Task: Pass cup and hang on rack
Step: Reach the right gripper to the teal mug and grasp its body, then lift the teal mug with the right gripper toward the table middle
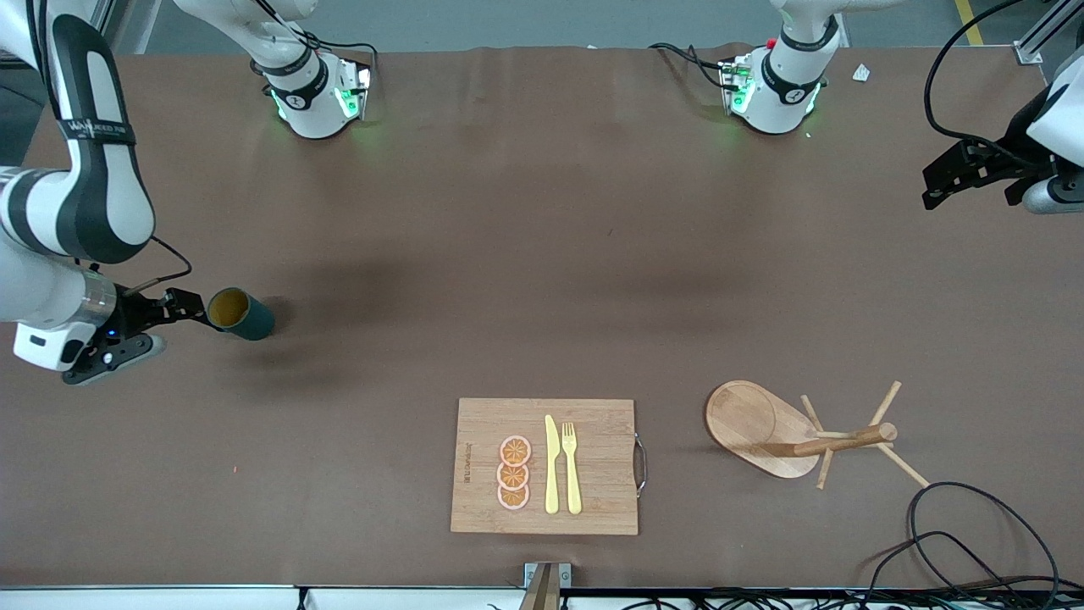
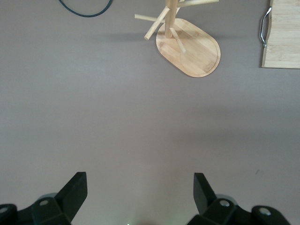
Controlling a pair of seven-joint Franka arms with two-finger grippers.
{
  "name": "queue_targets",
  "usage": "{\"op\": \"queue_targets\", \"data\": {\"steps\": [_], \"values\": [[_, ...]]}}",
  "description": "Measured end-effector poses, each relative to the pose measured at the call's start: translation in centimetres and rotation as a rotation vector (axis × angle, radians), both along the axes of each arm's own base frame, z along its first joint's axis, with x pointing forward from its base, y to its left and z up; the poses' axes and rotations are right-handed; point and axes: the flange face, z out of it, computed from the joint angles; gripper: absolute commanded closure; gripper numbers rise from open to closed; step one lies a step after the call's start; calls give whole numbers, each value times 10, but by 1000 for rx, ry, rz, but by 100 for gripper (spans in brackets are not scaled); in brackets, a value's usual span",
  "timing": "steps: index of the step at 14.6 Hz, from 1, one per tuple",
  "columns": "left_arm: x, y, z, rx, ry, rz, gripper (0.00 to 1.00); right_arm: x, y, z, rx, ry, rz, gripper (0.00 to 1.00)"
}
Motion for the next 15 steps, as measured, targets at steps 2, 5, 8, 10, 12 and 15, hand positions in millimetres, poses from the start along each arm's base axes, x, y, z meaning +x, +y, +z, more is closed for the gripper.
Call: {"op": "queue_targets", "data": {"steps": [2,5,8,10,12,15], "values": [[0,0,0,0,0,0,0,-12,-4,-30,3,-16,69,0],[0,0,0,0,1,-1,0,-31,-5,-73,3,-25,136,0],[0,-1,0,0,1,-2,0,-38,-11,-103,8,-17,209,6],[0,-1,0,0,0,-2,0,-41,-19,-123,13,1,230,40],[0,-1,0,0,0,-2,0,-43,-22,-137,14,7,236,85],[0,-1,0,0,0,-2,0,-46,-22,-143,16,12,238,100]]}}
